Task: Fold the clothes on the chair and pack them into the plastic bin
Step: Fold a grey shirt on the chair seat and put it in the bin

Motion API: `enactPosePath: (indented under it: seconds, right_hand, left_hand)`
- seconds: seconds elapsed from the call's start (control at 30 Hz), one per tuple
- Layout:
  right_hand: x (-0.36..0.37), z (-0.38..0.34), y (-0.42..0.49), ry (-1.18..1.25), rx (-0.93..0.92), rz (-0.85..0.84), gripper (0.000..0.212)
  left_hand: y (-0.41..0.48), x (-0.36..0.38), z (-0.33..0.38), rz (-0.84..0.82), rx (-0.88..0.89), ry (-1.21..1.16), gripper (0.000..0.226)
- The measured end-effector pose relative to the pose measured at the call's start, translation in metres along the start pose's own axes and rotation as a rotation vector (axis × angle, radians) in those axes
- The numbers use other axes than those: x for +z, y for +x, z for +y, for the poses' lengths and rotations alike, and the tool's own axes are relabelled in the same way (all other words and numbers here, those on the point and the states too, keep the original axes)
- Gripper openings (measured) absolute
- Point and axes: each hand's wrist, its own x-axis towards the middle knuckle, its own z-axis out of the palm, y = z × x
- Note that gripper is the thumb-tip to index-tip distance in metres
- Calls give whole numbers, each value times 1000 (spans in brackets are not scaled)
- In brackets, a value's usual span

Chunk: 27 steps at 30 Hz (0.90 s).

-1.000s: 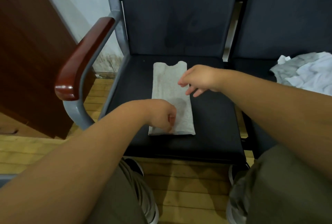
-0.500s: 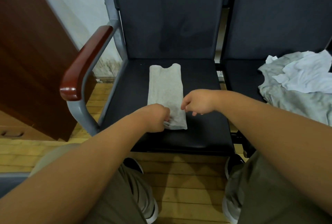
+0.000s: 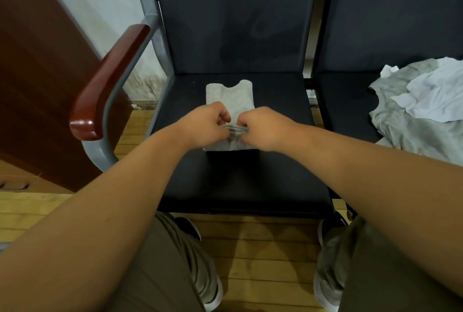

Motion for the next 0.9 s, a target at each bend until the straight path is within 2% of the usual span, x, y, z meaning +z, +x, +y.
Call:
enactPosePath:
  seconds: [0.1, 0.2, 0.3, 0.4, 0.53, 0.6, 0.77, 0.83, 0.9]
  right_hand:
    - [-6, 1, 4, 95, 31, 46, 12]
    - [-9, 4, 4, 152, 55, 65, 12]
    - [-12, 6, -1, 153, 52, 70, 10]
    - [-16, 6, -10, 134, 38, 13, 10]
    - [-21, 5, -22, 45, 2, -133, 12]
    - [-23, 6, -29, 62, -11, -216, 17]
    - [-33, 5, -44, 275, -40, -348, 13]
    - [-39, 6, -45, 375, -40, -360, 12]
    - [-44, 8, -42, 444, -31, -319, 11]
  left_hand:
    - [-2, 2, 5, -40, 72, 145, 46]
    - [-1, 3, 4, -16, 74, 328, 34]
    - [-4, -4, 3, -12, 45, 342, 14]
    - [-10, -13, 1, -54, 43, 312, 13]
    - [-23, -19, 1, -208, 81, 315, 4]
    - [-30, -21, 3, -304, 70, 269, 8]
    - [-49, -33, 7, -549, 41, 29, 24]
    - [-52, -40, 4, -541, 49, -70, 23]
    - [-51, -48, 1, -433, 54, -120, 18]
